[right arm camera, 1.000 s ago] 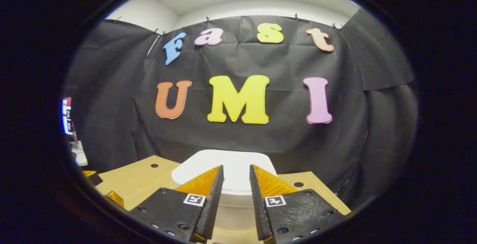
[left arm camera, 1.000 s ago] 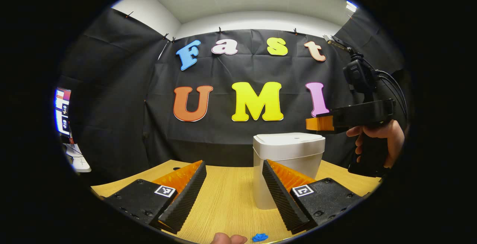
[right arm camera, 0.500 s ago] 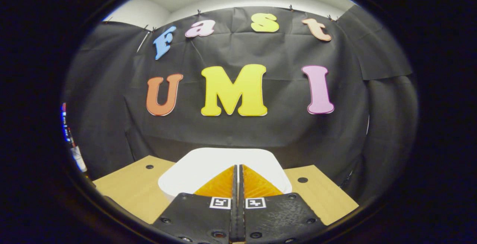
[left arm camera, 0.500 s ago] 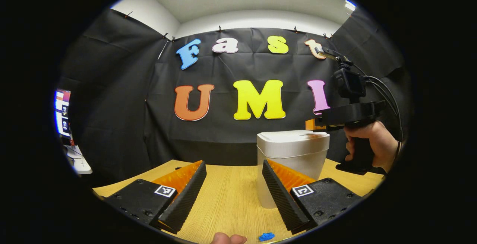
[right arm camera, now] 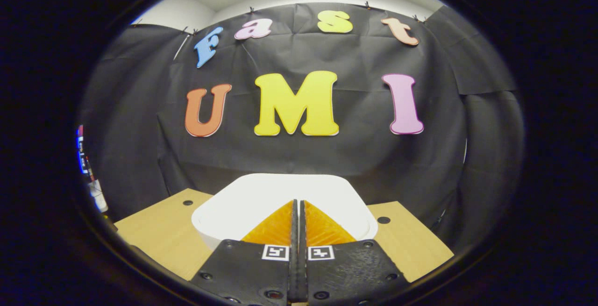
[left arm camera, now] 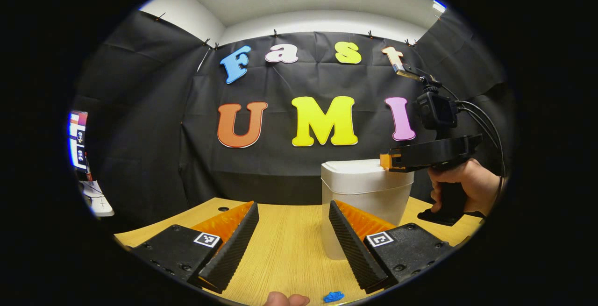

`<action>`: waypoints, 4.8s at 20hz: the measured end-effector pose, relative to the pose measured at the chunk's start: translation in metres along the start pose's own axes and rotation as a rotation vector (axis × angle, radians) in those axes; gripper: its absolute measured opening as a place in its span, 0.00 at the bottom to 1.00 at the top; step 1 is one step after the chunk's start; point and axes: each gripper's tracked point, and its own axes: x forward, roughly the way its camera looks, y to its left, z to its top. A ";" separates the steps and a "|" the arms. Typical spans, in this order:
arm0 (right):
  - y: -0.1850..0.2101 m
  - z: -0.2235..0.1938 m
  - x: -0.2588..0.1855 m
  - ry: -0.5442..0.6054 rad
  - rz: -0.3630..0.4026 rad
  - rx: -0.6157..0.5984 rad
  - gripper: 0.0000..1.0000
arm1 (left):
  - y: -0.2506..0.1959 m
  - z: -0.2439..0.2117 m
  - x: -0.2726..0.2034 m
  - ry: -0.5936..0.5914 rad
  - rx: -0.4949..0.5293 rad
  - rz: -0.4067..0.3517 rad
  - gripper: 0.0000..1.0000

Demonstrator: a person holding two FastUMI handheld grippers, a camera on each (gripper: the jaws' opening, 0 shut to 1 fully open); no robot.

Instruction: Press the lid of the desktop garbage bin to open it, pick up the crumpled paper on the desktop and throw it into the bin, then pick up the pop can on the desktop and drop it into the bin, and finally close the garbage bin lid.

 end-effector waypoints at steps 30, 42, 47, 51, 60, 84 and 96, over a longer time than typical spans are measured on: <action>-0.105 -0.056 -0.184 -0.231 0.005 -0.009 0.95 | -0.071 -0.126 -0.049 0.256 0.012 -0.123 0.98; -0.149 -0.151 -0.202 -0.056 -0.051 0.156 0.96 | -0.078 -0.206 -0.076 0.433 -0.035 -0.108 0.98; -0.153 -0.164 -0.204 -0.040 -0.047 0.142 0.96 | -0.082 -0.222 -0.077 0.486 -0.041 -0.110 0.96; -0.154 -0.176 -0.207 -0.033 -0.053 0.104 0.96 | -0.079 -0.227 -0.074 0.494 -0.018 -0.103 0.90; -0.149 -0.186 -0.222 -0.039 -0.020 0.079 0.96 | -0.081 -0.241 -0.073 0.538 -0.009 -0.111 0.65; -0.084 -0.289 -0.234 0.213 0.069 0.060 0.97 | -0.063 -0.164 -0.044 0.323 -0.033 -0.088 0.30; -0.069 -0.303 -0.191 0.319 0.060 0.083 0.96 | -0.050 -0.106 -0.019 0.201 -0.036 -0.101 0.29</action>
